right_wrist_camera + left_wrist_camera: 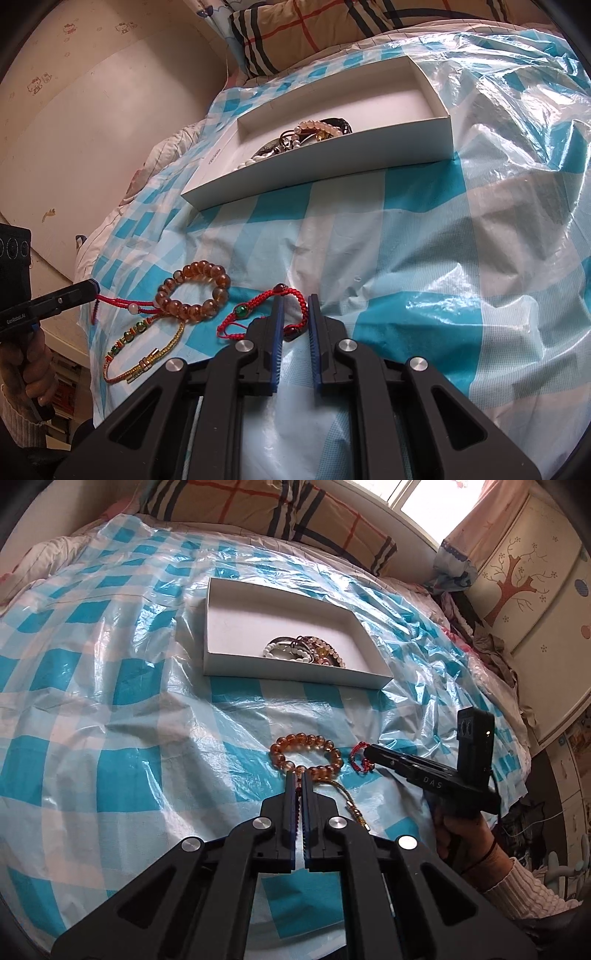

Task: Organize jewelry
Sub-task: 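Grasp the red-and-white bead cord bracelet with the left gripper while the right gripper grasps the red cord bracelet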

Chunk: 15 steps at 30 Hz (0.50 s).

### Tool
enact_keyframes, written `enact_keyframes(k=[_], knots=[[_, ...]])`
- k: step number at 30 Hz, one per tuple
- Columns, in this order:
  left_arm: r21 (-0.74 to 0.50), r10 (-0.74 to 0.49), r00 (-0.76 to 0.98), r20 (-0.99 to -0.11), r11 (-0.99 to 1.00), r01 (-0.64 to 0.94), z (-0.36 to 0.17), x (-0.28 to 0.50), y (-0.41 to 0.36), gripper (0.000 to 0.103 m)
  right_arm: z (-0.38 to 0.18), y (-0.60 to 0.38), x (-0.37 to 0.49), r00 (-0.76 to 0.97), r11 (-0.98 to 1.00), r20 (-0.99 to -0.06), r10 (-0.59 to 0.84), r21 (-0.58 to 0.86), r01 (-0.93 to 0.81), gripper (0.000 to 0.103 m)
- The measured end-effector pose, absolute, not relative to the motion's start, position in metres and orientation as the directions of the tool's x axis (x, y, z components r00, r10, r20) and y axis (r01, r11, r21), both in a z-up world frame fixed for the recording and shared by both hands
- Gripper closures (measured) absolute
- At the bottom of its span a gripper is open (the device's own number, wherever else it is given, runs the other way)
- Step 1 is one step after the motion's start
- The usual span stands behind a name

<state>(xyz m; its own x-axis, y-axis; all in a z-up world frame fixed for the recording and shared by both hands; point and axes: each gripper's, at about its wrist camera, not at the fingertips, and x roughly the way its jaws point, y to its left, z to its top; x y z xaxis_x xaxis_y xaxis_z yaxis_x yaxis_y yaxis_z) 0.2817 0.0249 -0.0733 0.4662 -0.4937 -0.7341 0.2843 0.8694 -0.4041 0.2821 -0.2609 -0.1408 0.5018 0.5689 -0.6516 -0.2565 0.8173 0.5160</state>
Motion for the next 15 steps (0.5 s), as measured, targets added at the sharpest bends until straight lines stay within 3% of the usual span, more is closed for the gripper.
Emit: enact_keyframes(k=[6,15], knots=[[-0.444,-0.556,0.505,-0.661,0.831,0.335,-0.042,0.273,0.032,0.100,-0.136,-0.266,0.278,0.537,0.812,-0.621,0.571,0.523,-0.258,0.094],[-0.436,-0.557,0.510,-0.656,0.831,0.346,-0.042,0.278,0.030,0.100,-0.123,-0.288,0.257,0.567,0.736,-0.528,0.633,0.637,-0.229,0.095]])
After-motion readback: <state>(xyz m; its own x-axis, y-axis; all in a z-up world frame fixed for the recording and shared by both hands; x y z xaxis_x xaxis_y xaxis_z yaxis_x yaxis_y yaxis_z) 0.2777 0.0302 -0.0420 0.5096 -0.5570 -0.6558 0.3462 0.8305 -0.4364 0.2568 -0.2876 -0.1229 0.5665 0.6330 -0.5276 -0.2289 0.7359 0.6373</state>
